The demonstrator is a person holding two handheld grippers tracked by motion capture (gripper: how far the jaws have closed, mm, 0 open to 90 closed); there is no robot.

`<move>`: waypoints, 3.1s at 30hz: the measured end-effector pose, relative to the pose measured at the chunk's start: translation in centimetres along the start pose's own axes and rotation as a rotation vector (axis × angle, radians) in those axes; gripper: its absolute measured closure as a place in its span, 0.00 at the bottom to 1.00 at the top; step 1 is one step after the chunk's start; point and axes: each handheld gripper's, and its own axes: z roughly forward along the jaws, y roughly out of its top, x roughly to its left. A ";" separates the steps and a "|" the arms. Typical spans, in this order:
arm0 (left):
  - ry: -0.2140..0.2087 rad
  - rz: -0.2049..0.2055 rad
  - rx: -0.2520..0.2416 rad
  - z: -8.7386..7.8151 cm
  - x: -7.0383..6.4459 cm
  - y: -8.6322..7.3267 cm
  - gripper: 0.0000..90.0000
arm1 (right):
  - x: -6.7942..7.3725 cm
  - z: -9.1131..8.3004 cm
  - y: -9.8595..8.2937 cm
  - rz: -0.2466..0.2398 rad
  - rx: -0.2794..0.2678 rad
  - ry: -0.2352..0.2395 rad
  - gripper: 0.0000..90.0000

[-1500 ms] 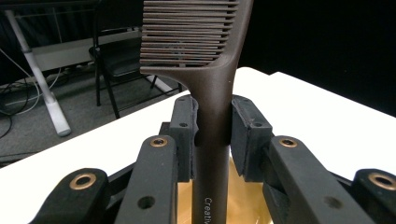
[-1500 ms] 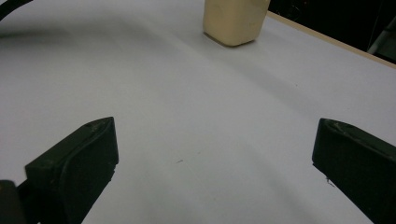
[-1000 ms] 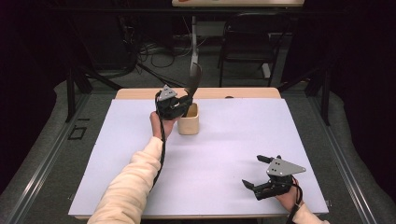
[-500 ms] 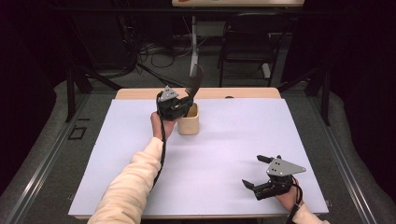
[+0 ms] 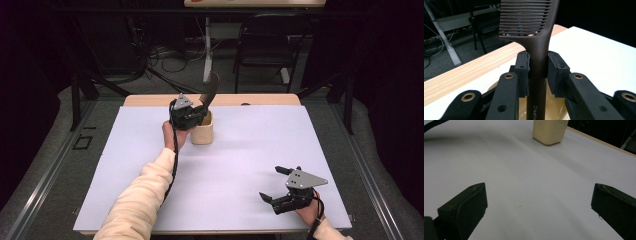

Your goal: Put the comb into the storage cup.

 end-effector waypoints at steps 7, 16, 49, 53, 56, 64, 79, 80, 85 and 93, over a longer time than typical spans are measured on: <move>0.009 0.022 0.019 0.1 -0.3 -0.1 0.79 | 0.0 0.0 0.0 0.002 -0.001 0.001 0.00; 0.012 0.096 0.056 -0.9 -1.6 0.4 0.36 | 0.0 0.0 0.0 0.004 -0.001 0.000 0.00; 0.037 0.064 0.208 -8.3 0.3 0.6 0.00 | 0.0 0.0 0.0 0.007 0.007 -0.004 0.00; 0.053 0.053 0.217 -9.6 0.7 -0.1 0.00 | 0.0 0.0 0.0 0.006 0.006 -0.003 0.00; 0.065 0.042 0.231 -10.4 0.9 -0.7 0.00 | 0.0 0.0 0.0 0.009 0.009 -0.006 0.00; 0.091 0.027 0.253 -12.8 1.2 -2.3 0.00 | 0.0 -0.2 -0.1 0.015 0.007 -0.014 0.00; 0.143 -0.009 0.266 -16.9 0.5 -6.5 0.00 | 0.1 -0.2 -0.1 0.015 0.013 -0.013 0.00; 0.148 -0.010 0.267 -17.1 0.5 -6.8 0.00 | 0.1 -0.2 -0.1 0.017 0.014 -0.014 0.00; 0.164 -0.017 0.253 -18.2 0.0 -8.1 0.00 | 0.1 -0.3 -0.1 0.013 0.014 -0.016 0.00; 0.178 -0.013 0.237 -19.7 -1.1 -9.6 0.00 | 0.2 -0.2 -0.1 0.017 0.017 -0.015 0.00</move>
